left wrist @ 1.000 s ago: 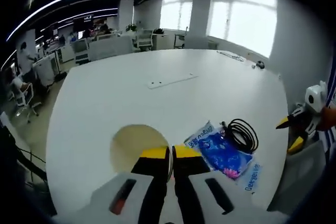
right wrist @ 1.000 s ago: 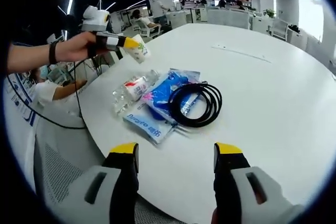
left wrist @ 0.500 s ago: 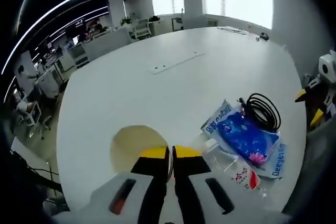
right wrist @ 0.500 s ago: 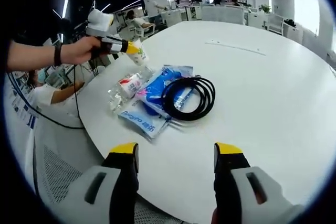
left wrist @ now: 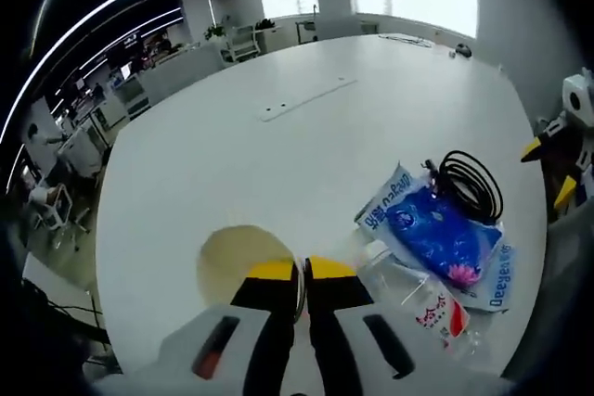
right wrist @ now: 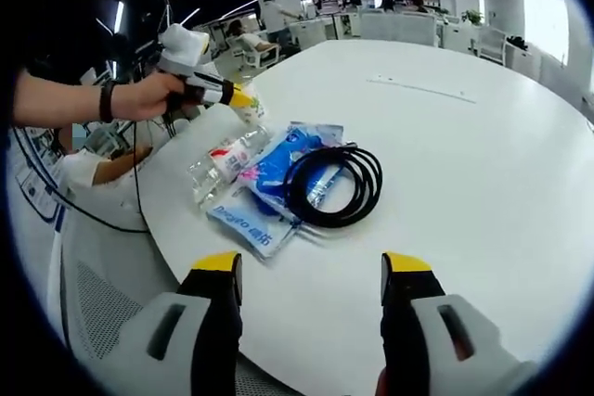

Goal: Arrange the tabletop items into an orderly group along one side of the table until the central work area is clear of visible clutter.

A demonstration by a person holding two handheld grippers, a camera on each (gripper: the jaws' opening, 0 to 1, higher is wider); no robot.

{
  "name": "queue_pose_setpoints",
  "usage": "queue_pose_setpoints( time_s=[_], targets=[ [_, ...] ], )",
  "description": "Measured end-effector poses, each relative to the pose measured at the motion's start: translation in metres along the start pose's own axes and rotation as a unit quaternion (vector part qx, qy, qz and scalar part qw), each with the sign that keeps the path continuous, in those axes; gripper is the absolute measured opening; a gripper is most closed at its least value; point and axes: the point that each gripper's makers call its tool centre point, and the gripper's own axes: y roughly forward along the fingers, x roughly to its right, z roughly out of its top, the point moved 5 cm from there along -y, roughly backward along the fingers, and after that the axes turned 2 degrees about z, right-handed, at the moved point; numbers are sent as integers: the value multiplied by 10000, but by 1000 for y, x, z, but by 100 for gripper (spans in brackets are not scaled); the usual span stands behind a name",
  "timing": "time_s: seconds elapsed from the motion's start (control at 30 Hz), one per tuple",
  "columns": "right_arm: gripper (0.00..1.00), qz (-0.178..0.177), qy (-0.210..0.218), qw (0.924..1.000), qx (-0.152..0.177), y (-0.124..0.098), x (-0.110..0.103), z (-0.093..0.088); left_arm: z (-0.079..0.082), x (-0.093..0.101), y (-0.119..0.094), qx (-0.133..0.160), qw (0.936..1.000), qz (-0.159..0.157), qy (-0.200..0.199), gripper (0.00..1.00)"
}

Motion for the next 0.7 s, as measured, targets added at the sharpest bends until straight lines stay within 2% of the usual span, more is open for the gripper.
queue_pose_setpoints(
  time_s=[0.33,0.7],
  targets=[
    [60,1,0,10000,-38,-2,0,-4,-1,7,6,-144,9997,-75,200,2],
    [60,-7,14,10000,-35,-3,1,-7,0,7,2,-107,9998,-62,142,6]
  ],
)
